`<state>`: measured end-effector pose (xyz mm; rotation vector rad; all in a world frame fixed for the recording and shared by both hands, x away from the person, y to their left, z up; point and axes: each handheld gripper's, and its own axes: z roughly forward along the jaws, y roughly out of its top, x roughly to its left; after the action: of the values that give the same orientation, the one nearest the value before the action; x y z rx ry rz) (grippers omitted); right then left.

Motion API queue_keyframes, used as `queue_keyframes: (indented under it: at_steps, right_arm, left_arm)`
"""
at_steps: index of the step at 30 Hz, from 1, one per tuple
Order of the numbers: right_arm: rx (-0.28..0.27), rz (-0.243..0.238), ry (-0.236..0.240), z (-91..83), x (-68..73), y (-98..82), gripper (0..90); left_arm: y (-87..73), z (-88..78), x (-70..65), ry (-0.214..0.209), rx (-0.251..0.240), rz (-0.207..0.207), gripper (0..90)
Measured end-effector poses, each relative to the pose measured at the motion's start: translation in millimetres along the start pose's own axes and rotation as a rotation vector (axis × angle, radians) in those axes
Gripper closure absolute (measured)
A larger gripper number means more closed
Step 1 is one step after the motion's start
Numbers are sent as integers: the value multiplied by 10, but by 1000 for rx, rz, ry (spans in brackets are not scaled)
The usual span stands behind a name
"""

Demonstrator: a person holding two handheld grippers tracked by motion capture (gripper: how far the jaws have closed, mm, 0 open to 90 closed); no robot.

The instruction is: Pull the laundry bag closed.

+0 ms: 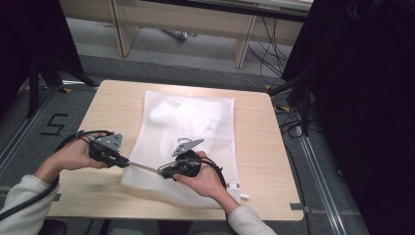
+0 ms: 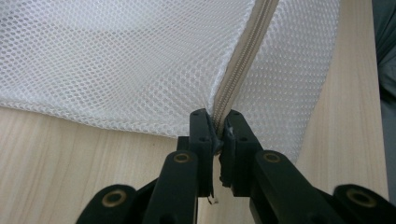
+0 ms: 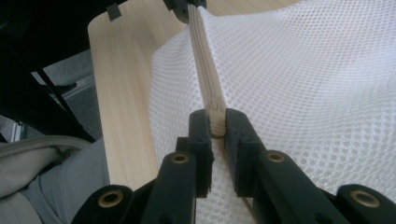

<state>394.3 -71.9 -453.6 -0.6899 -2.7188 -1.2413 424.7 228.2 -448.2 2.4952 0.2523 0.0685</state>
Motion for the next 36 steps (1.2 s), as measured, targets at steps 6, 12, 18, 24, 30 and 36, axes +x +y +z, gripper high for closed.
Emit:
queue_keyframes:
  at_steps: [6, 12, 18, 24, 30, 36]
  right_arm:
    - [-9, 18, -4, -19, 7, -21, 822]
    - [-2, 4, -3, -41, -9, -27, 822]
    - [-8, 24, -7, -62, -6, -50, 822]
    - [-9, 29, -15, -95, -17, -84, 822]
    - [4, 14, -11, -134, -45, -102, 822]
    - [3, 15, -15, -164, -67, -132, 822]
  left_arm:
    - [4, -3, 2, -1, -2, 6, 828]
    - [-6, -7, 8, -5, -12, 7, 828]
    - [-5, -3, 4, -5, -3, -4, 828]
    - [-2, -3, 5, 0, -3, -3, 828]
    - [-12, -3, 9, 1, -5, -6, 828]
    - [-10, 0, 11, -4, -4, -7, 828]
